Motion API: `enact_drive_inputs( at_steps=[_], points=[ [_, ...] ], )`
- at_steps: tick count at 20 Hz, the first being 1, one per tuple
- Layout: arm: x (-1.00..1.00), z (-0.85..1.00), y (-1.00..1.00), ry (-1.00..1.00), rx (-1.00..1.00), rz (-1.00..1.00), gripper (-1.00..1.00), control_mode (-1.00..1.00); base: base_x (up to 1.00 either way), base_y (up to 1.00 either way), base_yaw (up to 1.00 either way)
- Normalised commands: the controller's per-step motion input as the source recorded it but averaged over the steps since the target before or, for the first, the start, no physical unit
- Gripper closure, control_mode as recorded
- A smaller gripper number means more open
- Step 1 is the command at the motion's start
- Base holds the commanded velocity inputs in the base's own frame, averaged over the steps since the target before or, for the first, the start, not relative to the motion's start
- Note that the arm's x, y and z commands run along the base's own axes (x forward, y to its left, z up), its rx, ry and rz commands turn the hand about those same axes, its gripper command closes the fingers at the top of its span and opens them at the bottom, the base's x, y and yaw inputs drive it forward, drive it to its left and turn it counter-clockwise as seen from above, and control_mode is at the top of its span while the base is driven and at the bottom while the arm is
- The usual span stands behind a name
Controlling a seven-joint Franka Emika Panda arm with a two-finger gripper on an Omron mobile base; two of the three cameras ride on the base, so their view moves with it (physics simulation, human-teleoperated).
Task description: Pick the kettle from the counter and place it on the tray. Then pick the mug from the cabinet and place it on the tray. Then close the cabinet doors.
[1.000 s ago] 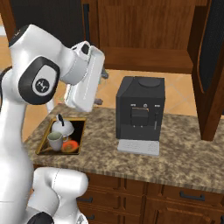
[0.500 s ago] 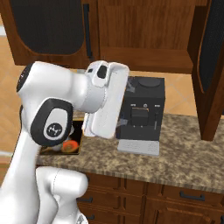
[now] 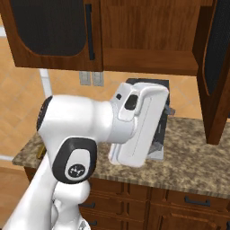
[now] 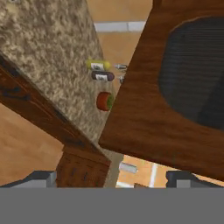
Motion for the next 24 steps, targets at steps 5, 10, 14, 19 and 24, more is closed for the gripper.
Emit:
enact_drive_inputs(
  at_steps=[5, 10, 14, 19, 24],
  points=[
    [-0.43, 0.03, -0.39, -0.14, 0.01, -0.29, -1.0, -1.0, 0.0, 0.0, 0.0],
    [-0.35, 0.04, -0.39, -0.16, 0.01, -0.25, -1.0, -1.0, 0.0, 0.0, 0.0],
    [-0.2, 0.1, -0.44, -0.06, 0.0, -0.18, -1.0, -1.0, 0.0, 0.0, 0.0],
    [-0.29, 0.18, -0.4, -0.07, 0.0, -0.01, -1.0, -1.0, 0.0, 0.0, 0.0],
    [-0.12, 0.13, -0.48, 0.01, 0.0, 0.0, -1.0, -1.0, 0.0, 0.0, 0.0]
  ],
)
